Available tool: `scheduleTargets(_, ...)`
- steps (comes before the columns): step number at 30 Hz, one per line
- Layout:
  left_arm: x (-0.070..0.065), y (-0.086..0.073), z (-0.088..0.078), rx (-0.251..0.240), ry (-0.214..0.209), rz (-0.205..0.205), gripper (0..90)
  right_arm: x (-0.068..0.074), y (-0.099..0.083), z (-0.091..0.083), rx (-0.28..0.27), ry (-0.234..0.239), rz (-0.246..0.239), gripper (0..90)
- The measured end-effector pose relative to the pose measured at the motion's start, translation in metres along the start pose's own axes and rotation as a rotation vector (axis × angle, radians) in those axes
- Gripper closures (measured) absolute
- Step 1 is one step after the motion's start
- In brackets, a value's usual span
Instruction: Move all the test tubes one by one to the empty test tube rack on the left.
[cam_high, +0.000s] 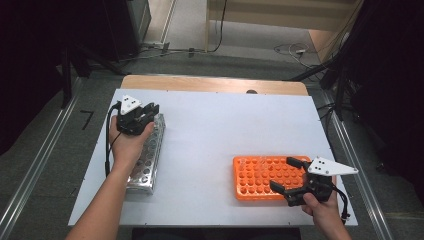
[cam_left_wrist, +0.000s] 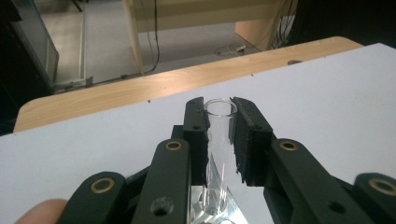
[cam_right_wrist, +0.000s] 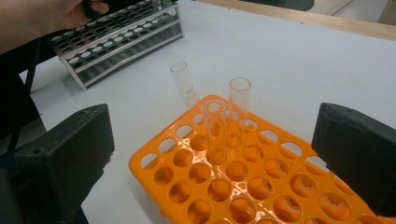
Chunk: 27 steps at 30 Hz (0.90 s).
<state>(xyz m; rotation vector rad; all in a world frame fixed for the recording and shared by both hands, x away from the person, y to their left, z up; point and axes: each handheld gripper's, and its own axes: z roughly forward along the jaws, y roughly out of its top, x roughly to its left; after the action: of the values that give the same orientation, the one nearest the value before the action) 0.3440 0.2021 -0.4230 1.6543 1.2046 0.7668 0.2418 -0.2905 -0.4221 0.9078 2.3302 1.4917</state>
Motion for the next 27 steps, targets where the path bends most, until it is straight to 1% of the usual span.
scheduleTargets(3, 0.0, -0.002, 0.001, 0.022, 0.006, 0.004, 76.4, 0.0, 0.0, 0.0, 0.003, -0.001, 0.0, 0.0)
scheduleTargets(4, 0.0, -0.003, 0.001, 0.028, -0.002, 0.0, 76.4, 0.0, 0.0, 0.0, 0.003, 0.0, 0.001, 0.0)
scheduleTargets(5, 0.0, -0.003, 0.002, 0.035, -0.006, 0.004, 76.4, 0.0, 0.0, 0.0, 0.004, -0.001, 0.0, 0.0)
scheduleTargets(6, -0.001, -0.003, 0.002, 0.044, 0.0, 0.01, 76.4, 0.0, 0.0, 0.001, 0.005, -0.003, 0.001, 0.0)
scheduleTargets(11, 0.001, -0.005, 0.004, 0.082, -0.005, -0.002, 76.2, 0.0, 0.0, 0.001, 0.006, -0.004, 0.0, 0.0)
scheduleTargets(13, 0.001, -0.006, 0.005, 0.102, -0.005, 0.003, 76.0, 0.0, -0.001, 0.002, 0.007, -0.005, -0.003, 0.0)
scheduleTargets(16, 0.0, -0.007, 0.005, 0.107, -0.018, -0.005, 74.8, 0.0, -0.001, 0.002, 0.012, -0.006, 0.001, 0.0)
scheduleTargets(17, 0.001, -0.006, 0.004, 0.101, -0.016, -0.011, 73.3, 0.0, -0.001, 0.002, 0.012, -0.006, 0.0, 0.0)
scheduleTargets(19, 0.002, -0.005, 0.002, 0.09, -0.017, -0.037, 68.5, 0.0, -0.001, 0.002, 0.012, -0.006, 0.0, 0.0)
scheduleTargets(22, 0.002, -0.004, 0.0, 0.09, -0.016, -0.058, 58.8, -0.001, -0.001, 0.003, 0.012, -0.006, 0.003, 0.0)
scheduleTargets(25, 0.001, -0.004, -0.005, 0.076, -0.035, -0.073, 50.0, -0.001, -0.002, 0.004, 0.017, -0.005, 0.008, 0.0)
scheduleTargets(27, 0.0, -0.004, -0.008, 0.066, -0.055, -0.095, 45.3, -0.001, -0.003, 0.006, 0.02, -0.002, 0.008, 0.0)
